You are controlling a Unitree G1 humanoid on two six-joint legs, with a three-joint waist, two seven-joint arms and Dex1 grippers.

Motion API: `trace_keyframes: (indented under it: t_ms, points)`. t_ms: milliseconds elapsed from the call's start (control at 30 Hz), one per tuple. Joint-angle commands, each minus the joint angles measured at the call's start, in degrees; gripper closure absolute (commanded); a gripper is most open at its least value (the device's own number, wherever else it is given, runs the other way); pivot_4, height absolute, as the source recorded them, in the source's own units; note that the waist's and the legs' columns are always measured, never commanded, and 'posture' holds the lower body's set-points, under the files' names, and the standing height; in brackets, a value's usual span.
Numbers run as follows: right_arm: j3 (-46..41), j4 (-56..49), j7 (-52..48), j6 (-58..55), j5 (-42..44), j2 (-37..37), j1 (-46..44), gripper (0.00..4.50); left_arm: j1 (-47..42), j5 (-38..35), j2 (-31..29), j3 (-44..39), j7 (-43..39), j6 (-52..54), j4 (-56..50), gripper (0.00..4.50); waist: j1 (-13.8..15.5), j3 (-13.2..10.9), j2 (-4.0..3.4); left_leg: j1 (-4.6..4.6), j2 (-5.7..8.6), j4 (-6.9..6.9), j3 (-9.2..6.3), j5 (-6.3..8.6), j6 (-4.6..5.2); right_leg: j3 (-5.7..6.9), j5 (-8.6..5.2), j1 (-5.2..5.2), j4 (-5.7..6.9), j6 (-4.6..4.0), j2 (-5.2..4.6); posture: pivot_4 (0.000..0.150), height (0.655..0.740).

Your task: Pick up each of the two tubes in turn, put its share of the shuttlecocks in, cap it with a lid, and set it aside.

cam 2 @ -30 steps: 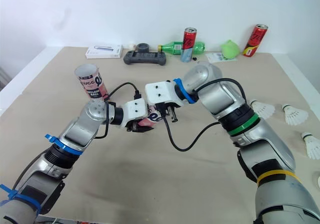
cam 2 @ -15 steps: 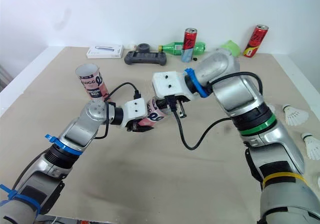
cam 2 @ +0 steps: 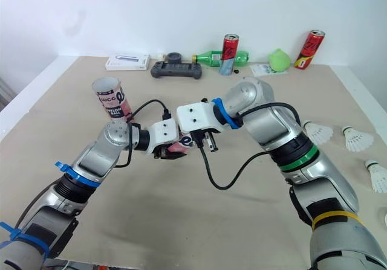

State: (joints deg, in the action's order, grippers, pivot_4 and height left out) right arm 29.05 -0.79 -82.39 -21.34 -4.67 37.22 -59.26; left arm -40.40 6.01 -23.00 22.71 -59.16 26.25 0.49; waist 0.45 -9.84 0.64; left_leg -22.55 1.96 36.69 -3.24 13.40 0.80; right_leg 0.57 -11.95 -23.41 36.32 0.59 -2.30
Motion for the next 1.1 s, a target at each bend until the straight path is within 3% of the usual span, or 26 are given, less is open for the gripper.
trace_keyframes:
  t_ms: [33,367,633,800,900,1000,1067,1100]
  points:
    - [-5.89,-3.34,-1.95,-3.5,5.47,0.81,-2.52,4.45,0.77,-1.73,1.68,1.26,-0.27,-0.36,0.86,1.69,0.0,0.0,0.0,-0.01,0.03,0.0,0.01,0.0,0.0,-0.02,0.0,-0.01,0.0,0.0,-0.02,0.15,0.7377]
    - [-24.73,-10.12,-5.33,-18.16,21.53,17.89,2.15,4.45,1.82,-6.84,5.54,-6.3,4.78,-4.54,0.39,1.69,0.14,-0.14,0.17,-0.26,0.41,0.08,-0.1,0.0,0.03,0.06,0.03,-0.03,-0.17,0.18,-0.63,0.15,0.7377]
    - [-35.86,-15.38,-5.11,-22.03,26.91,32.72,22.45,4.45,3.13,-13.2,12.95,-10.14,10.24,-7.0,1.3,1.69,0.01,-0.2,0.18,-0.65,0.29,0.05,-0.09,-0.01,0.03,0.05,0.04,-0.44,-0.08,0.15,-0.58,0.15,0.7377]
    - [-42.01,-14.19,-3.62,-22.54,27.64,36.84,33.27,4.45,5.08,-15.13,18.05,-10.27,13.67,-10.66,2.58,1.69,0.07,-0.22,0.18,-0.63,0.28,0.11,0.11,-0.09,0.12,0.02,0.12,-0.47,-0.02,0.2,-0.54,0.15,0.7377]
    - [-45.73,-10.73,-5.4,-18.15,23.91,41.09,42.3,3.62,7.39,-14.88,21.6,-9.24,16.18,-14.7,3.99,1.69,0.18,-0.22,0.17,-0.63,0.29,0.19,0.13,-0.14,0.14,0.0,0.2,-0.45,-0.01,0.25,-0.53,0.15,0.7377]
    - [-48.82,-4.99,-8.0,-10.92,19.84,45.18,50.4,2.32,9.3,-13.5,23.56,-8.22,18.14,-18.49,6.54,1.69,0.23,-0.22,0.16,-0.62,0.35,0.27,0.14,-0.15,0.16,-0.01,0.22,-0.37,-0.02,0.28,-0.46,0.15,0.7377]
    - [-50.65,-2.48,-9.55,-7.87,19.57,46.6,54.16,1.2,10.3,-13.04,23.94,-7.7,18.78,-20.61,7.65,1.69,0.15,-0.21,0.12,-0.63,0.36,0.35,0.22,-0.15,0.17,-0.06,0.27,-0.38,-0.02,0.32,-0.42,0.15,0.7377]
    - [-51.67,-1.61,-9.92,-6.89,20.34,47.47,56.34,0.93,10.75,-13.13,24.24,-7.65,19.19,-21.43,8.08,1.69,0.03,-0.22,0.14,-0.62,0.33,0.38,0.28,-0.15,0.18,-0.1,0.31,-0.38,-0.01,0.31,-0.4,0.15,0.7377]
